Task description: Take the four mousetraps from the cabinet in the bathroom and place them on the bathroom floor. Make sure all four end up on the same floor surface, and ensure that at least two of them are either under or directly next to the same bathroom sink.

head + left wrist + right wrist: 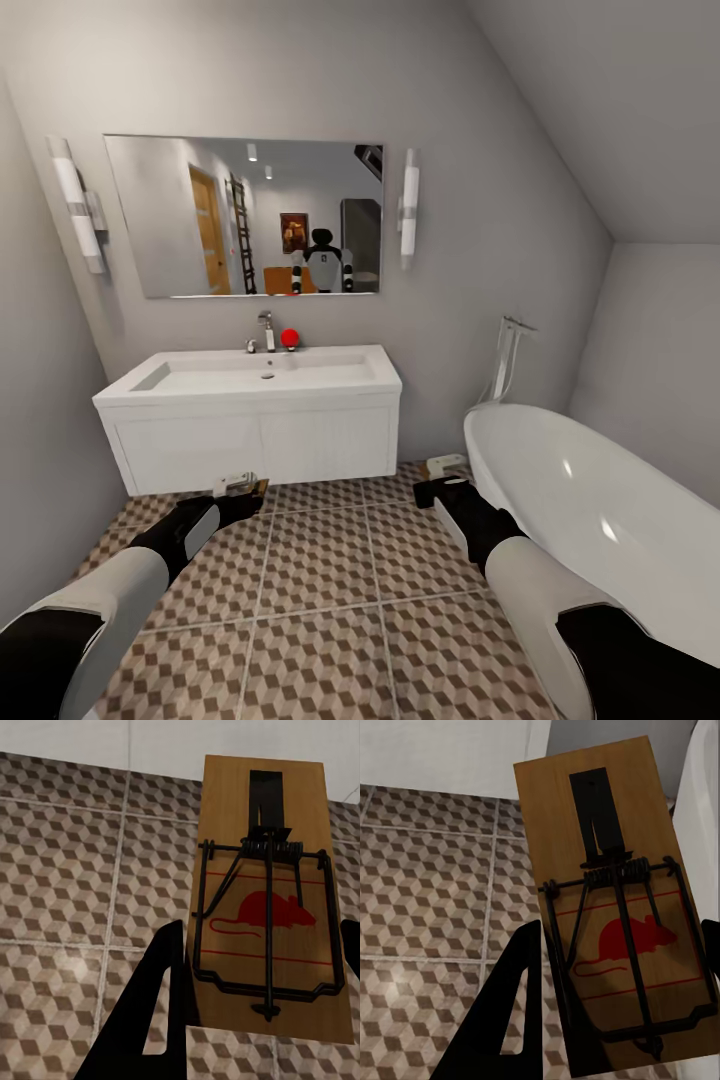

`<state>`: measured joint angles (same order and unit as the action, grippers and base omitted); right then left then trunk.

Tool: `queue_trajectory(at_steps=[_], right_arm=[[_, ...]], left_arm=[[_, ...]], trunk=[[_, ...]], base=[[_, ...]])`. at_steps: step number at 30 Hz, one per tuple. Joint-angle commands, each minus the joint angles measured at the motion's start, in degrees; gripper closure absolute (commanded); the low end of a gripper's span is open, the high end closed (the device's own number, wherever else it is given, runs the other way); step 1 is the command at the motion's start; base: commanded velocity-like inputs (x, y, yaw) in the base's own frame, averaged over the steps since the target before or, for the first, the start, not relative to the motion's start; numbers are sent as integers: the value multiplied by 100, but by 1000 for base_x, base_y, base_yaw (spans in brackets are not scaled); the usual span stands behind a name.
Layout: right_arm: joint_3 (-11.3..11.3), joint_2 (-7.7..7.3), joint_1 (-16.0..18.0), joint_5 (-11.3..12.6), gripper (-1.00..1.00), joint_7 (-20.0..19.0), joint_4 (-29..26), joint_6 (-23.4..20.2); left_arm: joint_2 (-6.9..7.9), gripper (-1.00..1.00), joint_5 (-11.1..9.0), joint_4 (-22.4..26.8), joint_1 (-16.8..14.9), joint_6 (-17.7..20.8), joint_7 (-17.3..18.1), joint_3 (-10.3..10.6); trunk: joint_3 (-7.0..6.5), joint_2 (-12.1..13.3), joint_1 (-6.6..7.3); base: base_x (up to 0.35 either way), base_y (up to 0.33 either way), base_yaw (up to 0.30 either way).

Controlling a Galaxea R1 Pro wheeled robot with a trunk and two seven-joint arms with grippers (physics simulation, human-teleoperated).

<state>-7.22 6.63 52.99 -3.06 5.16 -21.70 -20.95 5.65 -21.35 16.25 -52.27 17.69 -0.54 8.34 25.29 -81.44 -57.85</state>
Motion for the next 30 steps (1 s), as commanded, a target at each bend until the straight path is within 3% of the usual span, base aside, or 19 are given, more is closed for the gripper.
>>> queue_trajectory(at_steps=[1, 9, 23, 26, 29, 30], right_arm=[[-34, -2, 3, -17, 100, 6, -10, -44], [-34, -3, 3, -11, 100, 13, -10, -41], [-44, 9, 1, -28, 100, -12, 145, 61], [-51, 38, 1, -36, 100, -14, 609, 416], [-57, 74, 1, -42, 100, -15, 1304, 1108], [-56, 105, 1, -36, 100, -15, 1884, 1669]], left_arm=[[6, 100, -36, 9, -3, 24, -8, 45], [6, 100, -29, 10, -3, 16, -10, 45], [6, 100, 4, -206, -3, -74, -1, 45], [-4, 100, 6, -605, -3, -614, 9, 45], [-57, 100, 17, -1171, -3, -1148, 58, 54], [-131, 100, 18, -1480, -3, -1337, 248, 68]], trunk=[[7, -4, 0], [7, -4, 0], [7, -4, 0], [7, -4, 0], [7, -4, 0], [7, -4, 0]], base=[[0, 0, 153], [0, 0, 195], [0, 0, 12], [0, 0, 0], [0, 0, 0], [0, 0, 0]])
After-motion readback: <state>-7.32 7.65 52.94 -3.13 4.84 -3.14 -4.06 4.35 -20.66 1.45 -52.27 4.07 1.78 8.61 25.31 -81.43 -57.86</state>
